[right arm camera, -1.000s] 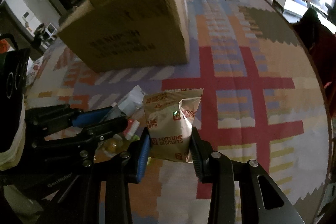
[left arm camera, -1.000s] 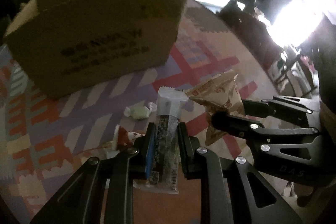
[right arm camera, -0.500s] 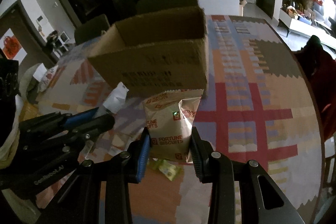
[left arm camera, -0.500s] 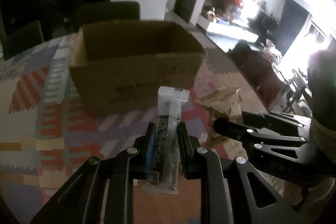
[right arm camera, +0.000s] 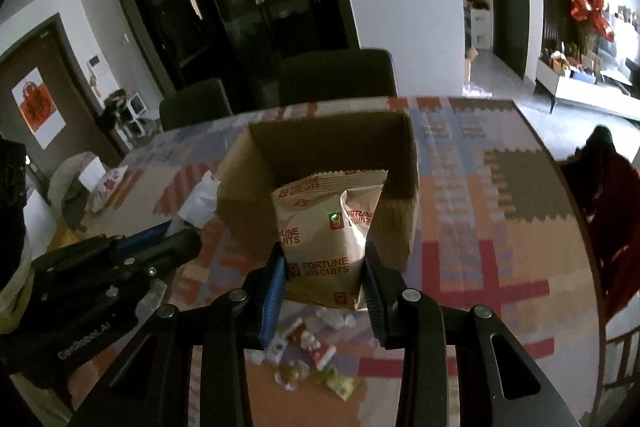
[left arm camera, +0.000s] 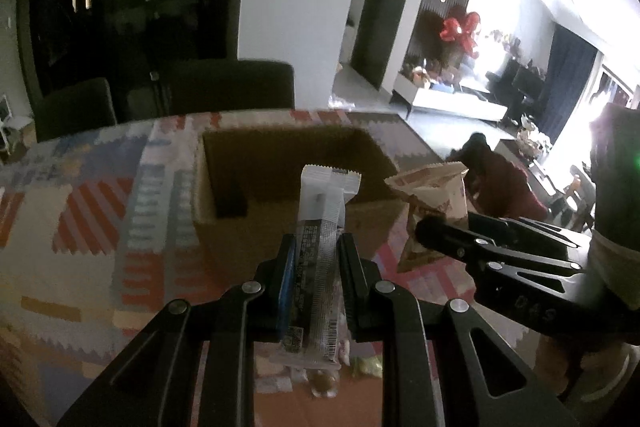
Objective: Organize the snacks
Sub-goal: 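Carry the tube and biscuits bag into the box and open both grippers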
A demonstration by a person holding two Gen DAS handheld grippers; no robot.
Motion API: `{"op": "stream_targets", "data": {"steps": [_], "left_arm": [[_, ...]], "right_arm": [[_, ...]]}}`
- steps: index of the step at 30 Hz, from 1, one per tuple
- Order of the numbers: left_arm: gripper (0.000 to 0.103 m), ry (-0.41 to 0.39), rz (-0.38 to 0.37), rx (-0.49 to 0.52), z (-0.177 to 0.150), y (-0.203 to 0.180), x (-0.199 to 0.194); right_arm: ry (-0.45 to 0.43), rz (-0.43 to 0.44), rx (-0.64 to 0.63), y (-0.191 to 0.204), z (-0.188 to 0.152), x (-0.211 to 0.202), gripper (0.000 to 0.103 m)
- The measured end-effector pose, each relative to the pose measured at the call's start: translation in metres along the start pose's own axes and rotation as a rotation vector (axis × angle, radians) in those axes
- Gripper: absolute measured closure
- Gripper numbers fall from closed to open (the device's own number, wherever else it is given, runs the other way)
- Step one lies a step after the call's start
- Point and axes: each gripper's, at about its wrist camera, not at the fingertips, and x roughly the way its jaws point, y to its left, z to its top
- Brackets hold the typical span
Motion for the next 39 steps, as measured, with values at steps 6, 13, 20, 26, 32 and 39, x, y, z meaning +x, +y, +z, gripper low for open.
{"op": "stream_targets", "data": {"steps": [6,13,20,26,32,39], "left_arm": [[0.081,-0.050,0.046,0.038,0.029,0.007,-0.001],[0.081,-0.018,0.034,0.031,0.055,0.021,0.021],[0.081,0.023,0.037,0.044,0.075,0.029,0.049],[0.081,0.057,0.045,0.036,0.080,0.036,0.072],[0.076,0.080,0.084,0.020,0.081,0.043,0.092],[0.053,0.046,0.164,0.009,0.079,0.048,0.080]], "right_arm": [[-0.051,-0.005,-0.025,0.004,0.031,0.000,0.066],[-0.019,-0.002,-0.050,0.005,0.058,0.019,0.066],[0.019,-0.006,-0.094,0.006,0.077,0.042,0.066],[0.050,-0.022,-0.093,0.000,0.087,0.066,0.066],[0.085,-0.020,-0.071,-0.006,0.091,0.091,0.065],[0.086,-0.089,-0.083,-0.012,0.087,0.097,0.045]]}}
